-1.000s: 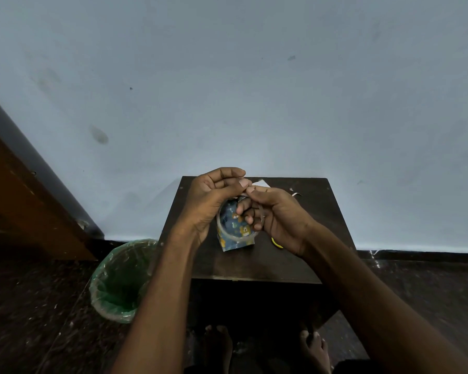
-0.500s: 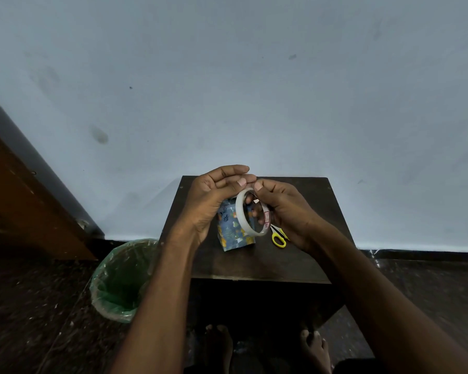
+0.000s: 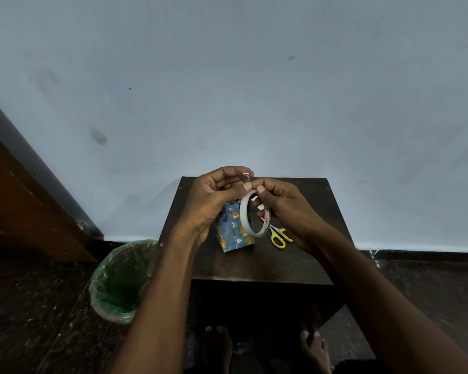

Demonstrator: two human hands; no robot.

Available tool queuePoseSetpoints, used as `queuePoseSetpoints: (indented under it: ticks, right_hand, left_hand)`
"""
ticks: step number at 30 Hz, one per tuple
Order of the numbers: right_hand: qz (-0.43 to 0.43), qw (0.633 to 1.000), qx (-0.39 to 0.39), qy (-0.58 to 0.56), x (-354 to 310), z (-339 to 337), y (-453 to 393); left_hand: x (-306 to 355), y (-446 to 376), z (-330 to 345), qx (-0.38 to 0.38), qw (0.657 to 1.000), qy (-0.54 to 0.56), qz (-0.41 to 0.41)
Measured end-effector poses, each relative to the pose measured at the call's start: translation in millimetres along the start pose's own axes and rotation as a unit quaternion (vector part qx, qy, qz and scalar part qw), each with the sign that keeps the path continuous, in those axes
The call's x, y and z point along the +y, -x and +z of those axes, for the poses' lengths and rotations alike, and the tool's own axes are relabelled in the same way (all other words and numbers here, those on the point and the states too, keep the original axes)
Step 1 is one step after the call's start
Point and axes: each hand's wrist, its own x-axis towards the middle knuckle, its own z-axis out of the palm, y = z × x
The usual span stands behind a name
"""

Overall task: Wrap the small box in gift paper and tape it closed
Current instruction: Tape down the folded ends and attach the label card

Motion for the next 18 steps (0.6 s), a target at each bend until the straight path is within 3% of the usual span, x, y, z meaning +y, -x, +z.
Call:
queuePoseSetpoints:
  ticks: [13,18]
  right_hand:
    - [-0.048,0.998,-0.047,0.020,3.8,-1.6,0.7]
    - [-0.076,0.995,-0.031,0.061,5.5,-0.8,-0.8]
  left_hand:
    - [3.2,1.9,7.3,0.033,0.999,0.029,-0.010]
    - [2.5,2.0,6.9,0.032,0.999,0.037,-0.013]
